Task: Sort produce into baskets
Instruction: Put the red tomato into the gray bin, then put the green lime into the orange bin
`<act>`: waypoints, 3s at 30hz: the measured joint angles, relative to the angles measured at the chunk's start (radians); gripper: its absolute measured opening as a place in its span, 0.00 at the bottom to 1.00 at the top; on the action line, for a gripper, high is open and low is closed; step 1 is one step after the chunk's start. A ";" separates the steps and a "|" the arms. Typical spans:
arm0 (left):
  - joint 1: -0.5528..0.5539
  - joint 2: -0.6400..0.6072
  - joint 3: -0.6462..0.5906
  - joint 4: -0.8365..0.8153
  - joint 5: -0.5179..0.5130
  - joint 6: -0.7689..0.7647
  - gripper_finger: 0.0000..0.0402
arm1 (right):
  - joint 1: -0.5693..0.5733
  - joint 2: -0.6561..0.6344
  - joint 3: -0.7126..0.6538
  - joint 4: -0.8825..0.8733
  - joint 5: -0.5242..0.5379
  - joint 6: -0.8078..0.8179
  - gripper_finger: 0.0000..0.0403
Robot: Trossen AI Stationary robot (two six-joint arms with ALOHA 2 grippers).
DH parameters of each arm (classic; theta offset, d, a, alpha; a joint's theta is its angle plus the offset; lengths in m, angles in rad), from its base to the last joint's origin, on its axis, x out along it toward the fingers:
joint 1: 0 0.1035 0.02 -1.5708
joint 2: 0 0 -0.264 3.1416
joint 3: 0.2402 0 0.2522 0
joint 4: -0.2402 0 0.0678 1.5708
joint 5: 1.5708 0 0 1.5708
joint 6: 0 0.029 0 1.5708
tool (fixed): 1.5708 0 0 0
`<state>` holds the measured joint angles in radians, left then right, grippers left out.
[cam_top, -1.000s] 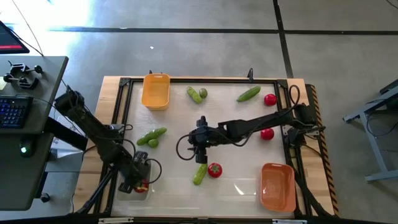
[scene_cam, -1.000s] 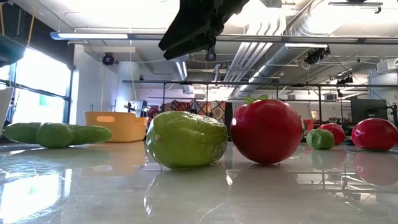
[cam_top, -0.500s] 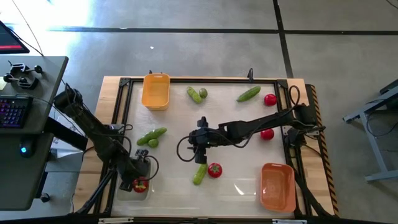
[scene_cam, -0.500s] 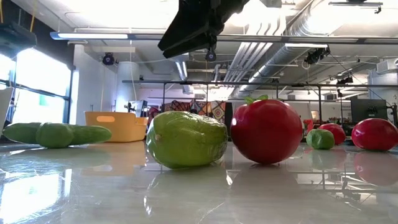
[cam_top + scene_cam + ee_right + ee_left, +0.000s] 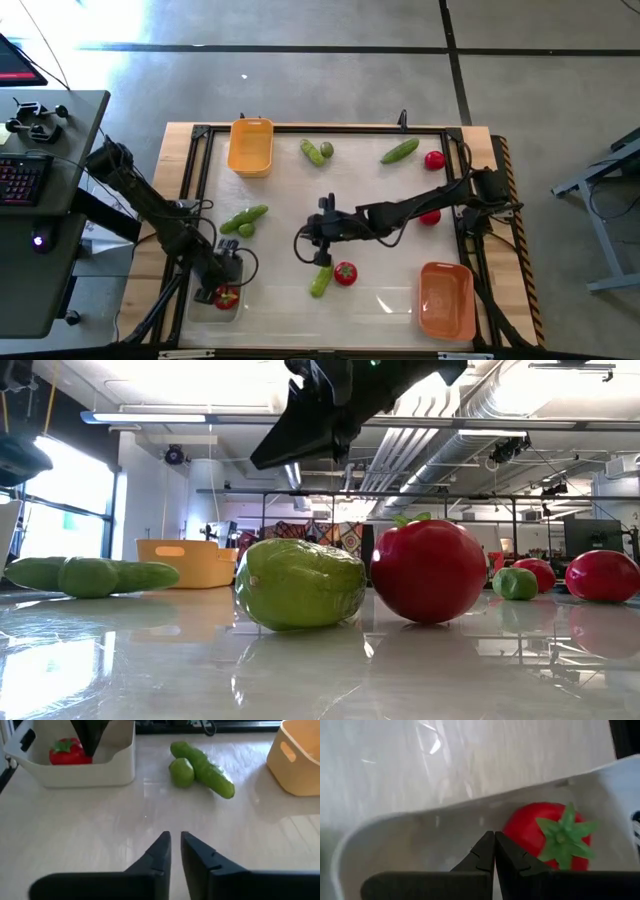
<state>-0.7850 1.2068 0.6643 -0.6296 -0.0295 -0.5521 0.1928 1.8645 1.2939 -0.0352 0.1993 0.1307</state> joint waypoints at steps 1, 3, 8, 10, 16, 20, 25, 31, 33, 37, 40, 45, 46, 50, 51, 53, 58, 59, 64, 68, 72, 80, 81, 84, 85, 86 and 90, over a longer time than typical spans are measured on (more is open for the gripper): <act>-0.003 0.000 0.000 0.000 0.004 -0.013 0.00 | 0.000 0.000 0.000 -0.001 0.000 0.000 0.04; -0.012 0.000 0.000 0.001 0.018 -0.028 0.00 | 0.000 0.000 0.000 0.000 -0.001 0.000 0.01; -0.036 0.001 0.000 0.001 0.030 -0.050 0.00 | 0.000 0.000 0.000 -0.008 -0.001 0.000 0.01; -0.042 0.001 0.000 0.002 0.046 -0.057 0.00 | 0.000 0.000 0.000 -0.010 -0.002 0.000 0.01; -0.060 0.001 0.000 0.007 0.075 -0.076 0.00 | 0.000 0.000 0.000 -0.013 -0.006 0.000 0.00; -0.070 0.001 0.000 0.011 0.092 -0.097 0.00 | 0.000 0.000 0.000 -0.014 -0.006 0.000 0.00; -0.076 0.001 0.000 0.052 0.121 -0.112 0.00 | 0.000 0.000 0.000 -0.022 -0.006 -0.001 0.00; -0.091 0.001 0.000 0.020 0.172 -0.160 0.00 | 0.000 0.000 0.000 -0.029 -0.005 -0.001 0.00; -0.097 0.001 0.000 -0.011 0.175 -0.179 0.00 | 0.000 0.000 0.000 -0.030 -0.005 -0.007 0.00; -0.109 0.001 0.000 -0.032 0.175 -0.197 0.00 | 0.000 0.000 0.000 -0.030 -0.005 -0.008 0.00; -0.114 0.001 0.000 -0.011 0.174 -0.198 0.00 | 0.000 0.000 0.000 -0.030 -0.005 -0.008 0.00; -0.115 0.001 0.000 0.032 0.169 -0.197 0.00 | 0.000 0.000 0.000 -0.041 -0.005 -0.008 0.00; -0.115 0.001 0.000 0.047 0.169 -0.197 0.00 | 0.000 0.000 0.000 -0.044 -0.005 -0.008 0.00; -0.117 0.001 0.000 0.061 0.167 -0.178 0.00 | 0.011 -0.002 0.000 -0.068 0.000 -0.008 0.00; -0.122 0.001 0.000 0.053 0.166 -0.170 0.00 | 0.016 -0.002 0.000 -0.080 0.000 -0.012 0.00; -0.133 -0.002 0.000 0.040 0.167 -0.161 0.00 | 0.024 -0.010 0.000 -0.100 0.000 -0.032 0.00; -0.133 -0.058 -0.047 0.114 0.155 -0.169 0.00 | 0.026 -0.022 0.001 -0.095 0.040 -0.052 0.00; -0.131 -0.075 -0.056 0.133 0.141 -0.169 0.00 | 0.026 -0.022 0.001 -0.098 0.052 -0.053 0.00; -0.117 -0.161 -0.084 0.171 0.079 -0.140 0.00 | 0.023 -0.021 0.001 -0.103 0.097 -0.052 0.00; -0.099 -0.219 -0.110 0.190 0.033 -0.107 0.00 | 0.030 -0.022 -0.004 -0.053 0.115 -0.056 0.00; -0.075 -0.255 -0.143 0.218 -0.065 -0.014 0.00 | 0.029 -0.024 -0.089 0.053 0.114 -0.085 0.00; 0.021 -0.289 -0.201 0.533 -0.172 0.250 0.00 | -0.013 -0.029 -0.162 0.113 0.116 -0.027 0.00; 0.036 -0.288 -0.200 0.566 -0.176 0.285 0.00 | -0.012 -0.037 -0.165 0.098 0.114 -0.025 0.00; 0.087 -0.288 -0.201 0.628 -0.180 0.392 0.00 | 0.001 -0.067 -0.164 0.038 0.127 -0.018 0.00; 0.106 -0.288 -0.200 0.642 -0.186 0.425 0.00 | 0.004 -0.081 -0.164 0.004 0.134 -0.015 0.00; 0.130 -0.288 -0.201 0.656 -0.191 0.459 0.00 | 0.005 -0.099 -0.164 -0.027 0.139 -0.007 0.00; 0.228 -0.277 -0.201 0.732 -0.129 0.574 0.00 | 0.004 -0.181 -0.164 -0.205 0.210 0.060 0.00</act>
<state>-0.5566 0.9296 0.4637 0.1019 -0.1585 0.0223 0.1965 1.6830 1.1294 -0.2399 0.4094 0.1910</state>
